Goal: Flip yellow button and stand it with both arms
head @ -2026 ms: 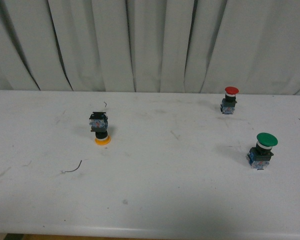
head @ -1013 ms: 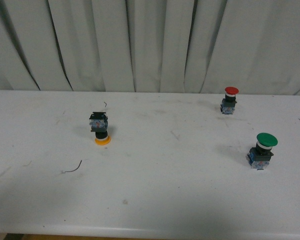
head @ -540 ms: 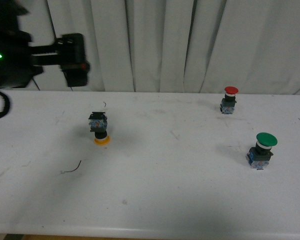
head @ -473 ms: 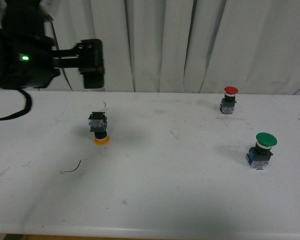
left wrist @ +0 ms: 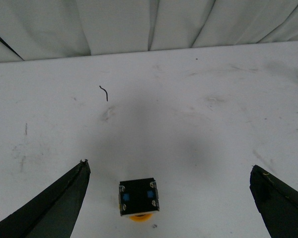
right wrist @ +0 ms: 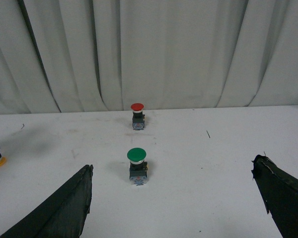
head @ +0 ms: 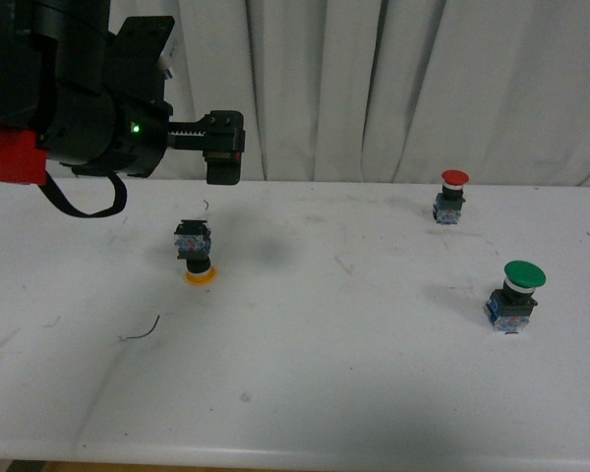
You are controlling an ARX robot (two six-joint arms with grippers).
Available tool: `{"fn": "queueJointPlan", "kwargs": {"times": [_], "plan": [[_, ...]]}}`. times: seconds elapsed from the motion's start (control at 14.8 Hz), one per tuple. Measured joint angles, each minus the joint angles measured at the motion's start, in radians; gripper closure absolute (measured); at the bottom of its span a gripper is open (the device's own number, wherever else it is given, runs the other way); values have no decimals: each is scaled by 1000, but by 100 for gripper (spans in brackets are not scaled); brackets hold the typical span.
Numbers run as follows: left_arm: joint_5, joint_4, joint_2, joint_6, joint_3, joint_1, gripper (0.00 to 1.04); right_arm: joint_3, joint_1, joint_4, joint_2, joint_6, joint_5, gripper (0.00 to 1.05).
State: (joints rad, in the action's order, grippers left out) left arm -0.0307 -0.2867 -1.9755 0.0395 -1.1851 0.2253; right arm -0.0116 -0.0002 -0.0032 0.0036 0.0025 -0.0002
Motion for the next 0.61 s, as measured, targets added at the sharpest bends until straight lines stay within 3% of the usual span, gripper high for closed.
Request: {"fn": "queueJointPlan", "kwargs": {"times": [0.27, 0.61], "plan": [[35, 281, -170, -47, -215, -42, 7, 0, 0, 0, 0, 0, 0, 6], [50, 361, -211, -16, -285, -55, 7, 0, 0, 0, 0, 0, 0, 6]]}}
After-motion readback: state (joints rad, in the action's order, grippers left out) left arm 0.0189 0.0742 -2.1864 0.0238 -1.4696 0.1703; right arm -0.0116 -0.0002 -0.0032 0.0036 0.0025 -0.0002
